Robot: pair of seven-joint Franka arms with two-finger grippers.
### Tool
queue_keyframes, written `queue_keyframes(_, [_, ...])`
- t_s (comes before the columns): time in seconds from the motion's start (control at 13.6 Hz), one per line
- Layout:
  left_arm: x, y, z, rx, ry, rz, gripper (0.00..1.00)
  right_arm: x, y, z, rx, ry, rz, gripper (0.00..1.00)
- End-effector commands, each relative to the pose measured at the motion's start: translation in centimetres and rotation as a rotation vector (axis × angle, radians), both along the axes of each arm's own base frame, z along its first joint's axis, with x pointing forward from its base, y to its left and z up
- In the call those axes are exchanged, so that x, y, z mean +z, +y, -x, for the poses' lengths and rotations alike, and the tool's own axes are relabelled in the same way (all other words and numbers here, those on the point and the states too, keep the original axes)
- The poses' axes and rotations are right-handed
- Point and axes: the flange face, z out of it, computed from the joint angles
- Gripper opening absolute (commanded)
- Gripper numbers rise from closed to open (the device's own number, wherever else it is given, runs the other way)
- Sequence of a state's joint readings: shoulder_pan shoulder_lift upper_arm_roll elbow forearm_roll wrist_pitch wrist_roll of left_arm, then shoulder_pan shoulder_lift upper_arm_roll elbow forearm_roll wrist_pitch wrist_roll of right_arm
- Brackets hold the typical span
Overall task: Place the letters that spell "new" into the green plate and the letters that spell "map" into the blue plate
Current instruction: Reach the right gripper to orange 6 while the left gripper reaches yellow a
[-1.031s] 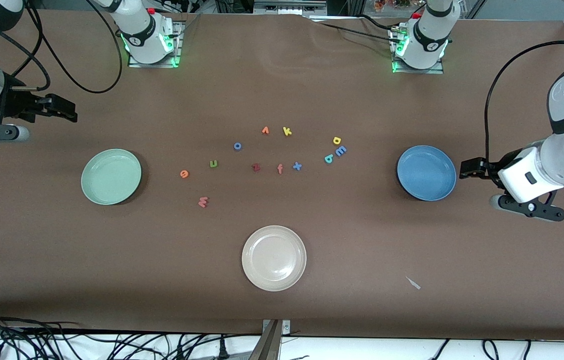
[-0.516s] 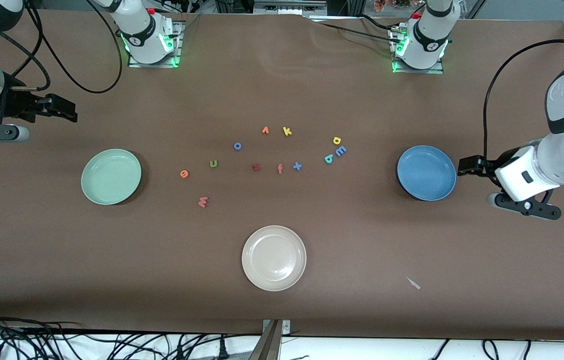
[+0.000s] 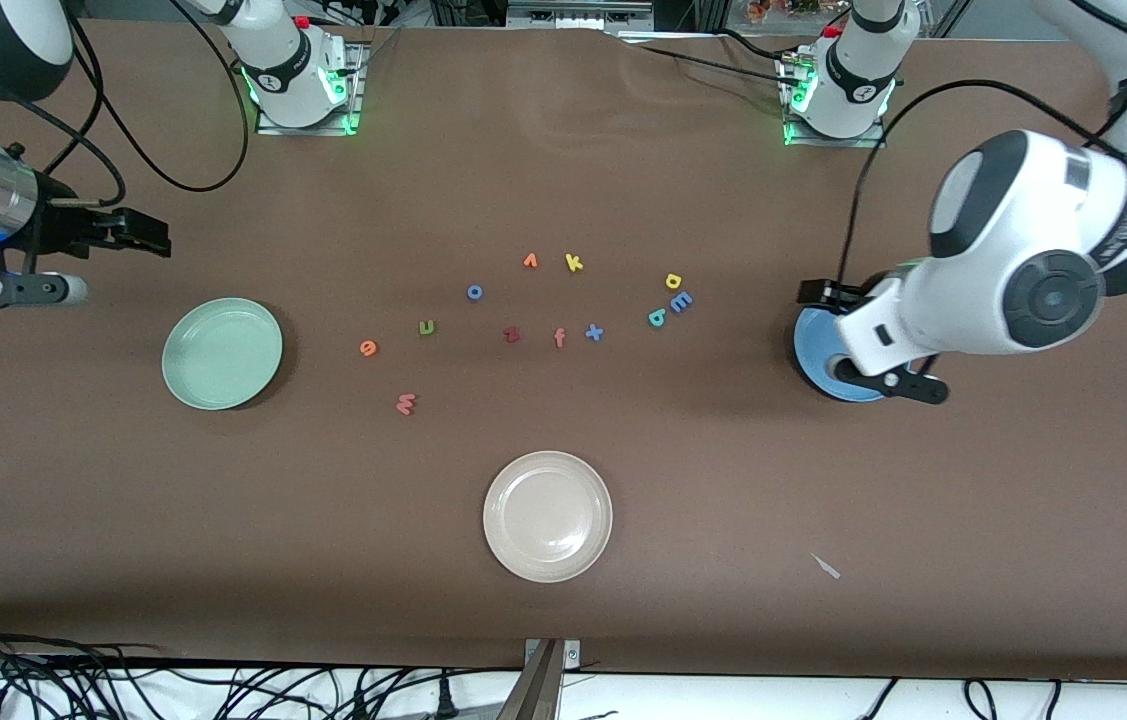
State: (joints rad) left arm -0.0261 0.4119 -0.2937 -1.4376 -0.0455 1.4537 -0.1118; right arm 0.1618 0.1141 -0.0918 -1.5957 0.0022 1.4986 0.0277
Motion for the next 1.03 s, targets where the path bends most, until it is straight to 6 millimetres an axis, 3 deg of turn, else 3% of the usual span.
queue_keyframes(0.0, [-2.1,-3.6,2.0,0.046,0.022,0.010,0.98,-1.6,1.0,-1.2,0.012,-0.006,-0.015,1.00])
queue_keyframes(0.15, [-4.6,-6.7,3.4,0.082,0.001,0.006,0.98,-3.2,3.3,-1.9,0.033,-0.008,-0.011,1.00])
queue_keyframes(0.37, [-9.1,-8.8,6.3,0.098,0.029,-0.019,0.89,-8.1,6.4,-2.9,0.023,-0.026,-0.001,1.00])
queue_keyframes(0.52, [-12.1,-9.6,8.0,0.145,0.019,-0.036,0.89,-11.1,9.4,-2.3,-0.017,-0.062,0.011,1.00])
queue_keyframes(0.81, [-17.3,-11.8,11.9,0.221,-0.032,-0.036,0.89,-17.6,12.4,-0.5,-0.074,-0.133,0.017,1.00])
queue_keyframes(0.96, [-19.8,-12.3,13.9,0.242,-0.073,-0.017,0.82,-20.6,13.1,0.8,-0.084,-0.166,0.009,1.00])
